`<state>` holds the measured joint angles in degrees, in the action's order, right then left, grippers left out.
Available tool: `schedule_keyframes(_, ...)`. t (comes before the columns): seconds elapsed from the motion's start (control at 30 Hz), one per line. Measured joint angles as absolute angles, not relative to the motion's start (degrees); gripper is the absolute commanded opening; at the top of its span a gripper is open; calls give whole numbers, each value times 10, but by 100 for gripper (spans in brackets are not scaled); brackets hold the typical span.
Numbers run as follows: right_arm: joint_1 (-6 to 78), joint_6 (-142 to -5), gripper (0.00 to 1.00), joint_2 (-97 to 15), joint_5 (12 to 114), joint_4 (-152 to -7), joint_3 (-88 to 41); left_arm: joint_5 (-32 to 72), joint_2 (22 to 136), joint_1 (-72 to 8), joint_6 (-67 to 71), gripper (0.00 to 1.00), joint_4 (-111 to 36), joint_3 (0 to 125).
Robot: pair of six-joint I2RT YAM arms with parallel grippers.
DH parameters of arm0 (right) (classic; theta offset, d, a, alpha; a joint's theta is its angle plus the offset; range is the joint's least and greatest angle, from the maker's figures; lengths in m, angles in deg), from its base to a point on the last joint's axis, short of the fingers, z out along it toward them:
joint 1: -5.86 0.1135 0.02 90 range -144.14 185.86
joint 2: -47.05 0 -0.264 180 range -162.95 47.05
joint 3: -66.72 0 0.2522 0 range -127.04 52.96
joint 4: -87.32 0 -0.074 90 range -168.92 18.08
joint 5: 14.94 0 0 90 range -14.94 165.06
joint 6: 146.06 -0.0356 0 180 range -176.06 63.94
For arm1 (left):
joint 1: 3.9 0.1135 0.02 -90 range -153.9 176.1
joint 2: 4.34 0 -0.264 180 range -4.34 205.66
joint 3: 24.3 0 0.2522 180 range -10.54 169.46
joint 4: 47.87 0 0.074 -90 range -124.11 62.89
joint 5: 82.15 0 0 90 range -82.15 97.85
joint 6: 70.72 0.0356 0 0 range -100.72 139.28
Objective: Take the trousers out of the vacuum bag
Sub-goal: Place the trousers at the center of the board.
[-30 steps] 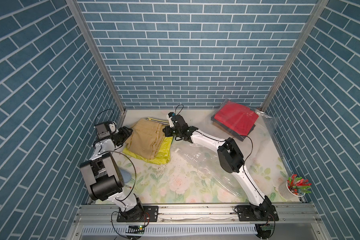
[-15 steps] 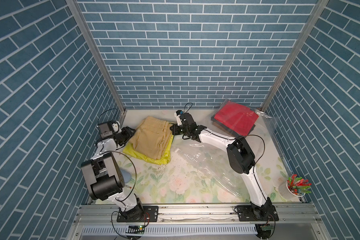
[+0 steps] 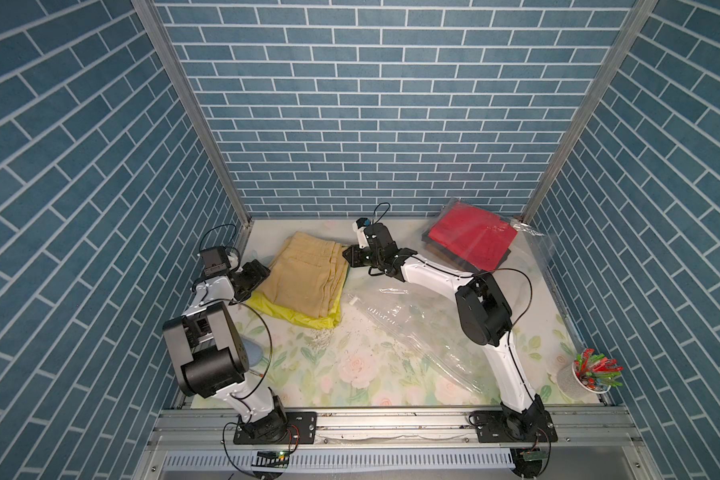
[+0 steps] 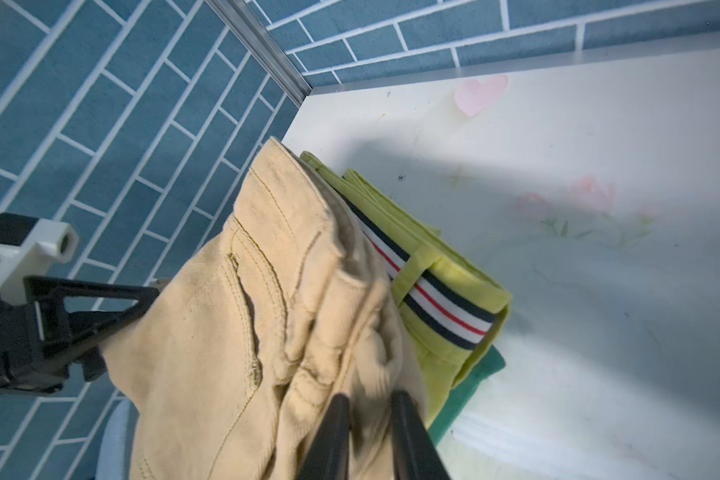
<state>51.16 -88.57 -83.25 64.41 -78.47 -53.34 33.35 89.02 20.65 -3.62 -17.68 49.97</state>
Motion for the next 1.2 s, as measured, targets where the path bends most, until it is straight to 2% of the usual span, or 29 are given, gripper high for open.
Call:
schedule_keyframes(0.07,507,-876,55,-832,654,-779,-537,325,878,207,-38,98,-177,500)
schedule_keyframes(0.13,503,-866,64,-832,669,-770,-541,316,852,206,-38,100,-179,500)
schedule_keyframes(0.27,498,-840,71,-822,700,-753,-532,302,786,202,-34,100,-183,500)
schedule_keyframes(0.4,496,-810,76,-754,727,-745,-460,297,724,180,-29,100,-183,500)
schedule_keyframes(0.53,496,-785,85,-660,739,-752,-379,309,695,119,-30,100,-187,499)
schedule_keyframes(0.7,496,-761,95,-559,739,-767,-299,313,695,44,-45,96,-215,472)
schedule_keyframes(0.8,496,-751,100,-502,735,-778,-239,300,706,35,-57,93,-235,441)
schedule_keyframes(1.2,496,-737,100,-300,740,-781,-20,137,790,42,-106,93,-256,387)
